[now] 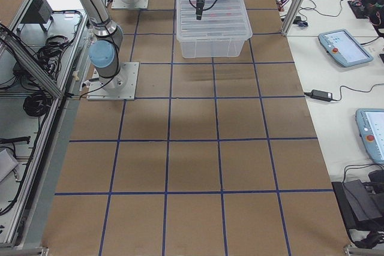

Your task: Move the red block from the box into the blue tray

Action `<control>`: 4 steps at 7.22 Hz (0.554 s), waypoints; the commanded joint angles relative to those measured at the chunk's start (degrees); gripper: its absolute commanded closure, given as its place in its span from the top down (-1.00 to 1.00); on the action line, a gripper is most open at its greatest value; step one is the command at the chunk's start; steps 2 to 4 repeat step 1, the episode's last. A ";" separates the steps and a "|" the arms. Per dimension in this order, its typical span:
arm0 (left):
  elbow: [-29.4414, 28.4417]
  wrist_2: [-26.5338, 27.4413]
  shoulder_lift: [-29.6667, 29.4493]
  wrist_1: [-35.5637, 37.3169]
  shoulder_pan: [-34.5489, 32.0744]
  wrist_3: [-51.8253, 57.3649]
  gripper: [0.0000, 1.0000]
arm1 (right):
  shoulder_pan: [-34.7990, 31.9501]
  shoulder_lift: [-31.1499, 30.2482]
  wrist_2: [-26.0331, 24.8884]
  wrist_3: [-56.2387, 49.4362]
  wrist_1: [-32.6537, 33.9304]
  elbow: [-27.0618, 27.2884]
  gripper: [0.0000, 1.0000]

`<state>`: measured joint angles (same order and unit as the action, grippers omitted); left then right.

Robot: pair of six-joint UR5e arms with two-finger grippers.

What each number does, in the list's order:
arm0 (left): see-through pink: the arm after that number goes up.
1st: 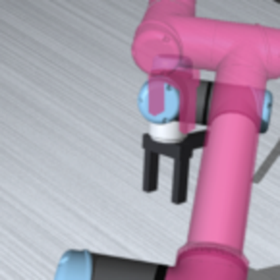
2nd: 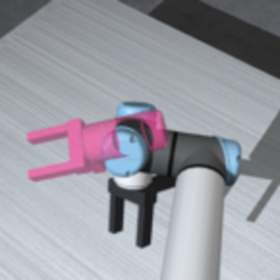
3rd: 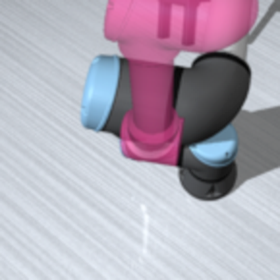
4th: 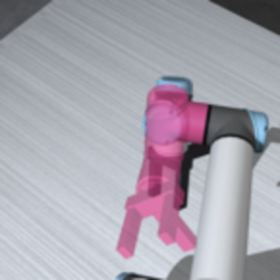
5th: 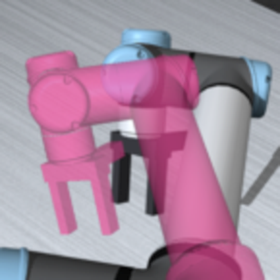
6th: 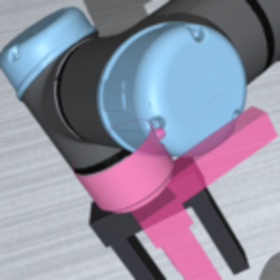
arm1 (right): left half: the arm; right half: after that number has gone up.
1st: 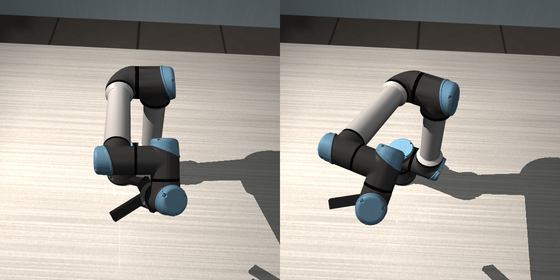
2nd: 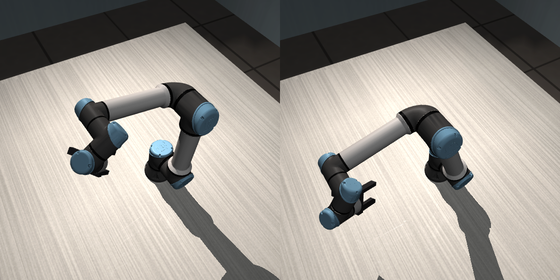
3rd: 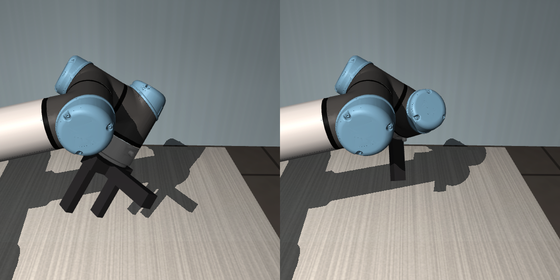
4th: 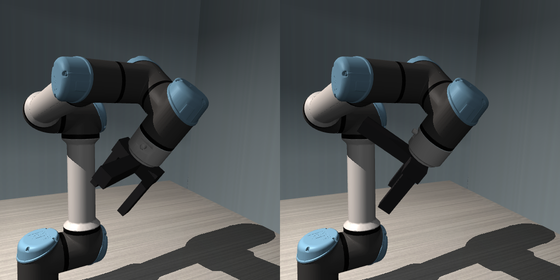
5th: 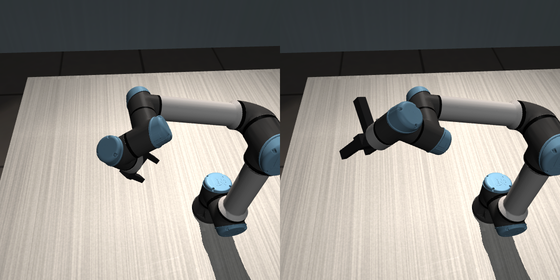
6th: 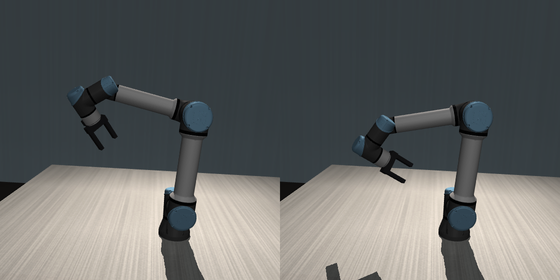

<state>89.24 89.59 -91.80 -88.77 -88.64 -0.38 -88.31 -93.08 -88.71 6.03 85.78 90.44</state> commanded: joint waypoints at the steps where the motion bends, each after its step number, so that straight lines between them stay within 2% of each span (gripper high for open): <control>1: 0.14 0.23 0.30 -0.09 -0.04 0.03 1.00 | -0.02 0.00 0.29 0.04 0.00 0.00 1.00; 4: 0.14 0.23 0.30 -0.09 -0.04 0.03 1.00 | -0.02 0.00 0.29 0.04 0.00 0.00 1.00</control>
